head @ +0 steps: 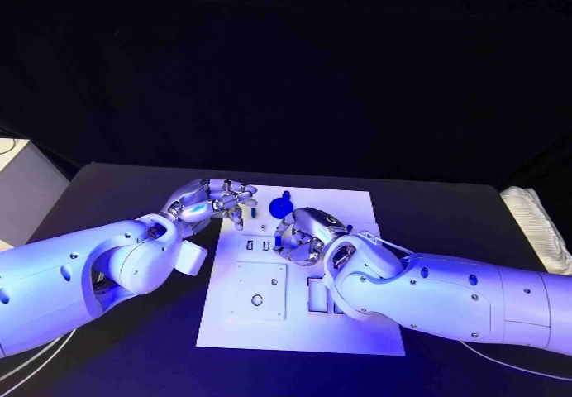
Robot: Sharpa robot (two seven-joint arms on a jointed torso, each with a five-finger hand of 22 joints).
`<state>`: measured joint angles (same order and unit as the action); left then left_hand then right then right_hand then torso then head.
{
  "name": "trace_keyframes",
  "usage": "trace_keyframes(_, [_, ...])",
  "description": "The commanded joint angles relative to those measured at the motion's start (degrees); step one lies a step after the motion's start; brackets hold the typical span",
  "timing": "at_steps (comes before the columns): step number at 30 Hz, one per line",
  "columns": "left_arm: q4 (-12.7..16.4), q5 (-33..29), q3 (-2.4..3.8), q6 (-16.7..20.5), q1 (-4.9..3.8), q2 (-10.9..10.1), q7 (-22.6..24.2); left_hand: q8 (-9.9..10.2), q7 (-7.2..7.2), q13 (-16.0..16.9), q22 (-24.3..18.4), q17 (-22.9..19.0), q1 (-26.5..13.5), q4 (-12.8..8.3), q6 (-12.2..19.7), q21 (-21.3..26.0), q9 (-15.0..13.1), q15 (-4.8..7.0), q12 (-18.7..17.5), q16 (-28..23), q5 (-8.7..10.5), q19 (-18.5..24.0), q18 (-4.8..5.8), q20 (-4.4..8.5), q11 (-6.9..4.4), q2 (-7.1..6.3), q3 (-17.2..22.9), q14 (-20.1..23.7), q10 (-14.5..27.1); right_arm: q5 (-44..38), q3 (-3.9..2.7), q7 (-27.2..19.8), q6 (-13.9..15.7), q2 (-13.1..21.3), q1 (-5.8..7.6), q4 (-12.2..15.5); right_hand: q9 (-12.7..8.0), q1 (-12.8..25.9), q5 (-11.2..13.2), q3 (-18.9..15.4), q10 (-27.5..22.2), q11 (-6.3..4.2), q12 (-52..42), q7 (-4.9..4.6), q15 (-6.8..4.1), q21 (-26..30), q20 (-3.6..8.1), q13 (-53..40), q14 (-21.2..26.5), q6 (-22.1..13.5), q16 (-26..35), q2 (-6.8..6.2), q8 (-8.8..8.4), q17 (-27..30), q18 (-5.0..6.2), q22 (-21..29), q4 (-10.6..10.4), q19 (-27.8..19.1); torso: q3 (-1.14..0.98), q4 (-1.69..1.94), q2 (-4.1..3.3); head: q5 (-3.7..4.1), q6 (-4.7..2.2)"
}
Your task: Assemble the parts on the task board
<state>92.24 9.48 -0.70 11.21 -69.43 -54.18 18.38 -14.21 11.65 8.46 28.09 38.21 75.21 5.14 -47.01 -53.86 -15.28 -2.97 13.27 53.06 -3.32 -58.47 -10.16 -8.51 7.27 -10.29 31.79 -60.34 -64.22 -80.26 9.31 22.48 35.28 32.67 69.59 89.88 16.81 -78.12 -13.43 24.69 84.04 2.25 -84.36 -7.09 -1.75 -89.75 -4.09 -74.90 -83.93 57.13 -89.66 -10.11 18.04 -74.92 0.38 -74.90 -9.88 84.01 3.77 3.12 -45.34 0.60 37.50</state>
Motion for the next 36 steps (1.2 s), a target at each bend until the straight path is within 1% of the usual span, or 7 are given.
trace_keyframes(1, [0.18, 0.52, 0.01, -0.54, 0.01, 0.14, -0.03, -0.24, 0.11, 0.09, 0.09, 0.05, -0.58, 0.07, 0.39, -0.35, -0.07, -0.10, 0.27, 0.34, 0.27, -0.23, -0.41, 0.14, 0.00, -0.09, 0.33, -0.35, 0.18, -2.53, -0.02, 0.57, 1.08, -0.38, -0.26, -0.26, 0.19, 0.57, -0.34, 0.32, 0.92, -0.24, 0.04, 0.45, -0.32, -0.25, 0.32, -9.53, -6.07, 0.00, -0.34, -0.23, 0.27, -15.08, -0.38, -15.10, 0.17, 5.99, 0.00, 0.03, -0.03, -0.12, 0.19])
trace_keyframes(4, [0.22, 0.53, 0.01, -0.60, 0.02, 0.14, -0.07, -0.24, 0.11, 0.09, 0.09, 0.05, -0.58, 0.07, 0.39, -0.35, -0.07, -0.10, 0.27, 0.34, 0.27, -0.23, -0.41, 0.14, 0.00, -0.09, 0.33, -0.35, 0.18, -3.05, -0.02, 0.36, 1.50, -0.54, -0.42, -0.24, 0.20, 0.62, -0.33, 0.31, 0.93, -0.25, 0.03, 0.46, -0.33, -0.25, 0.33, -9.54, -6.07, -0.01, -0.34, -0.30, 0.31, -15.08, -0.38, -15.10, 0.20, 5.99, 0.01, 0.07, -0.01, -0.11, 0.28])
trace_keyframes(7, [0.22, 0.54, 0.01, -0.63, 0.02, 0.12, -0.10, -0.23, 0.13, 0.13, 0.13, 0.11, -0.59, 0.08, 0.44, -0.44, -0.08, -0.11, 0.31, 0.42, 0.27, -0.20, -0.40, 0.14, 0.02, -0.10, 0.34, -0.31, 0.35, -3.31, -0.02, 0.19, 1.71, -0.65, -0.51, -0.19, 0.20, 0.64, -0.33, 0.32, 0.98, -0.26, -0.02, 0.47, -0.34, -0.25, 0.33, -9.59, -6.07, -0.01, -0.34, -0.34, 0.33, -15.08, -0.38, -15.10, 0.22, 5.99, 0.00, -0.04, 0.07, -0.24, 0.36])
trace_keyframes(12, [0.27, 0.54, 0.01, -0.70, 0.02, 0.06, -0.14, -0.23, 0.13, 0.13, 0.13, 0.11, -0.59, 0.08, 0.44, -0.44, -0.08, -0.11, 0.31, 0.42, 0.27, -0.20, -0.40, 0.14, 0.02, -0.10, 0.34, -0.31, 0.35, -3.59, -0.02, 0.03, 1.71, -0.83, -0.60, -0.32, 0.20, 0.64, -0.33, 0.32, 0.98, -0.26, -0.02, 0.47, -0.34, -0.25, 0.33, -9.59, -6.07, -0.01, -0.34, -0.34, 0.33, -15.08, -0.38, -15.10, 0.22, 5.99, -0.02, -0.09, -0.01, -0.20, 0.40])
trace_keyframes(23, [0.32, 0.58, 0.01, -0.84, 0.02, 0.03, -0.29, -0.22, 0.16, 0.17, 0.18, 0.17, -0.59, 0.08, 0.49, -0.52, -0.09, -0.13, 0.36, 0.50, 0.27, -0.17, -0.40, 0.13, 0.05, -0.10, 0.36, -0.27, 0.52, -3.89, -0.02, 0.04, 1.39, -1.50, -0.80, -1.37, 0.23, 0.72, -0.33, 0.33, 1.01, -0.29, -0.05, 0.50, -0.36, -0.25, 0.35, -9.62, -6.07, -0.02, -0.34, -0.52, 0.42, -15.08, -0.38, -15.10, 0.32, 5.99, -0.04, 0.00, -0.02, -0.22, 0.45])
trace_keyframes(32, [0.34, 0.58, 0.01, -0.94, 0.02, 0.00, -0.41, -0.22, 0.16, 0.17, 0.18, 0.17, -0.59, 0.08, 0.49, -0.52, -0.09, -0.13, 0.36, 0.50, 0.27, -0.17, -0.40, 0.13, 0.05, -0.10, 0.36, -0.27, 0.52, -3.96, 0.00, 0.16, 0.75, -2.22, -0.95, -2.56, 0.24, 0.93, -0.19, 0.29, 1.06, -0.29, -0.08, 0.49, -0.39, -0.25, 0.38, -9.66, -6.07, -0.10, -0.34, -0.84, 0.51, -15.08, -0.38, -15.10, 0.41, 5.99, -0.10, -0.04, -0.05, -0.29, 0.48])
trace_keyframes(36, [0.34, 0.59, 0.01, -1.01, 0.02, -0.01, -0.48, -0.22, 0.16, 0.17, 0.18, 0.17, -0.59, 0.08, 0.49, -0.52, -0.09, -0.13, 0.36, 0.50, 0.27, -0.17, -0.40, 0.13, 0.05, -0.10, 0.36, -0.27, 0.52, -3.97, 0.01, 0.07, 0.68, -2.44, -1.02, -2.84, 0.25, 1.00, -0.14, 0.28, 1.04, -0.29, -0.05, 0.48, -0.39, -0.25, 0.39, -9.64, -6.07, -0.13, -0.34, -0.90, 0.53, -15.08, -0.38, -15.10, 0.41, 5.99, -0.09, -0.06, -0.07, -0.31, 0.53])
